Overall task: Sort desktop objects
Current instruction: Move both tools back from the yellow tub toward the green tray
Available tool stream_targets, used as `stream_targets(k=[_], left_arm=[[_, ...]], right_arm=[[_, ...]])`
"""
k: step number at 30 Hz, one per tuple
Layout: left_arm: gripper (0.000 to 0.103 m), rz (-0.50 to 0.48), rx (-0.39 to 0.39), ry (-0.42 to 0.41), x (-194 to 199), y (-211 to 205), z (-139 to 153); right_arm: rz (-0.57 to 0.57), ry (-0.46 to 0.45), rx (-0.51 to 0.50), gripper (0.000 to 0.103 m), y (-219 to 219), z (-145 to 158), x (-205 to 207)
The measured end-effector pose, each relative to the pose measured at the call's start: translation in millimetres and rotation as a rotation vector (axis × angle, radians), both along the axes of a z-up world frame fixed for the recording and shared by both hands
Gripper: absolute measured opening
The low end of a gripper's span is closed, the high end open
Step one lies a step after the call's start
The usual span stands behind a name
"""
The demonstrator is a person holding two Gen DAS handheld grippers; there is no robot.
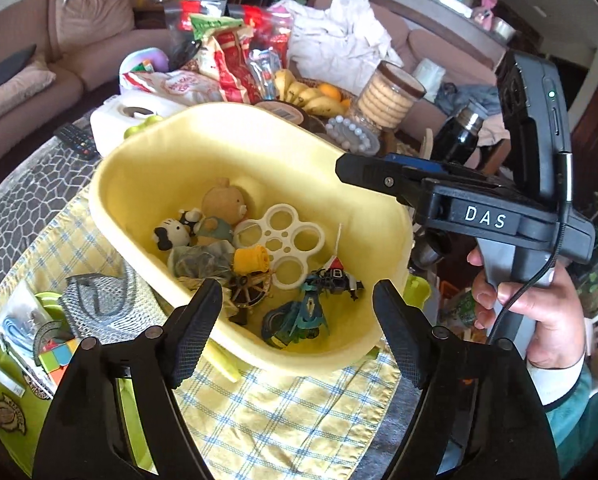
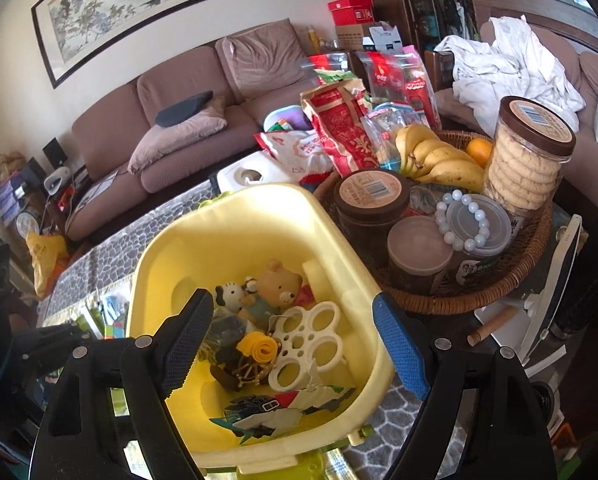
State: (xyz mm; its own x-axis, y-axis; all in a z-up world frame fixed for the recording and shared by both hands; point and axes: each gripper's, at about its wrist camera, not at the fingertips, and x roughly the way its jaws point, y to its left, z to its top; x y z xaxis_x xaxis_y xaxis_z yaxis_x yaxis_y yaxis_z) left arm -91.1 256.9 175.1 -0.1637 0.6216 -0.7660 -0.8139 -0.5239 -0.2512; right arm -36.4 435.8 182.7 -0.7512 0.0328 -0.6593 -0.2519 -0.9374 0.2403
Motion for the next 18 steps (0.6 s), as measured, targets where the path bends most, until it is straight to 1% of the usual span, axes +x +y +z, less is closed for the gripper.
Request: stream_targets(k=[4, 6, 8, 10, 13, 16, 18], left_arm=[[0.079, 0.088, -0.020, 0.064, 1.5, -19.3, 4.9], [0.082, 0.132, -0.042, 0.114, 2.5, -26.9, 6.2], [0.084, 0.172, -0.057, 0.152, 2.9, -36.7, 7.3], [0.087, 0.213, -0.062, 0.167, 4.1, -49.3, 6.6], [0.093, 0.258, -0.050, 0.170, 4.5, -68.9, 6.9], [0.101, 0.311, -0.059, 0.185, 4.5, -86.1, 6.5], [0.103, 0.345, -0.057, 0.189, 4.5, -97.8, 8.0]], right_arm=[[0.032, -0.024, 0.035, 0.090, -14.7, -2.8, -6.5], [0.044, -0.035, 0.050, 0.093, -20.7, -4.1, -8.9], [0.055, -0.047, 0.057, 0.102, -25.6, -6.3, -11.7], [0.066, -0.060, 0.073, 0.102, -31.7, -8.6, -14.7], [0.093, -0.084, 0.108, 0.102, -44.9, -11.4, -20.0], [0.120, -0.097, 0.137, 0.102, -59.9, -12.1, -24.4], [0.137, -0.099, 0.153, 0.102, -69.8, -11.9, -26.6]])
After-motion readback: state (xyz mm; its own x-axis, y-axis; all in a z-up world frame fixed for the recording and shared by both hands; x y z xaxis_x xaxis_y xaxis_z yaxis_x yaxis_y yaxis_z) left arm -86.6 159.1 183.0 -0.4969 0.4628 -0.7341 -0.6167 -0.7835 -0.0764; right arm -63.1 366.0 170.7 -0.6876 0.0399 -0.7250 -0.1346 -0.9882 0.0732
